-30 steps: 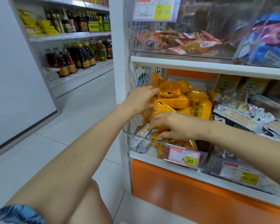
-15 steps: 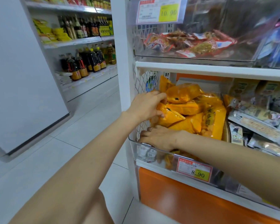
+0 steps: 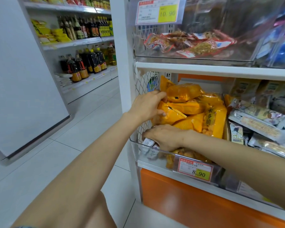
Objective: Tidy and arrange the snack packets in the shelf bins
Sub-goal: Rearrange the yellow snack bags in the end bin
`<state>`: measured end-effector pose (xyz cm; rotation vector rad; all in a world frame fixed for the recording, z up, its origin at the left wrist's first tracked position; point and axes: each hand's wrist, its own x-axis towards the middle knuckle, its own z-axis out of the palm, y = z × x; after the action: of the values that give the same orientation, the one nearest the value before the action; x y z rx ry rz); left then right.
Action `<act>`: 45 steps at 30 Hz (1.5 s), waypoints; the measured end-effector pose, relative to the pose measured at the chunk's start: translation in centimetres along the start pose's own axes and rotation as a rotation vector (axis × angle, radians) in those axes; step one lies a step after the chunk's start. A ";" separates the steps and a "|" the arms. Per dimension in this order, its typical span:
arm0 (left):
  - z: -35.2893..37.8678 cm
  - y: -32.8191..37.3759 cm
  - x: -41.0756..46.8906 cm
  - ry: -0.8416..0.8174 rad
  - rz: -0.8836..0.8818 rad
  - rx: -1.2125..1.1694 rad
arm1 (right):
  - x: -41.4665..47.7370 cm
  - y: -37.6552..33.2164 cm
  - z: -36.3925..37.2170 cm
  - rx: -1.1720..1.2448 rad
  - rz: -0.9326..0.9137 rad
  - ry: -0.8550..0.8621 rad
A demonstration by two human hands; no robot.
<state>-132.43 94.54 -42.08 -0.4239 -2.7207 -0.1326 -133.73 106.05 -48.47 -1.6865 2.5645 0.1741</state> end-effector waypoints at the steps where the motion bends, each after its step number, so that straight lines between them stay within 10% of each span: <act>1: 0.0 0.0 0.1 -0.001 -0.007 -0.012 | -0.3 0.1 0.1 0.048 0.017 0.034; 22: -0.1 -0.1 0.7 -0.020 -0.040 -0.158 | -8.4 -1.4 -4.1 0.940 0.217 0.426; 45: -4.3 2.3 -2.3 -0.465 -0.177 -0.072 | -15.6 -2.6 -4.9 1.109 0.587 0.661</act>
<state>-128.18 95.43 -38.91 -0.2560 -3.2190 -0.2013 -125.08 118.62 -41.93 -0.5878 2.5168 -1.6544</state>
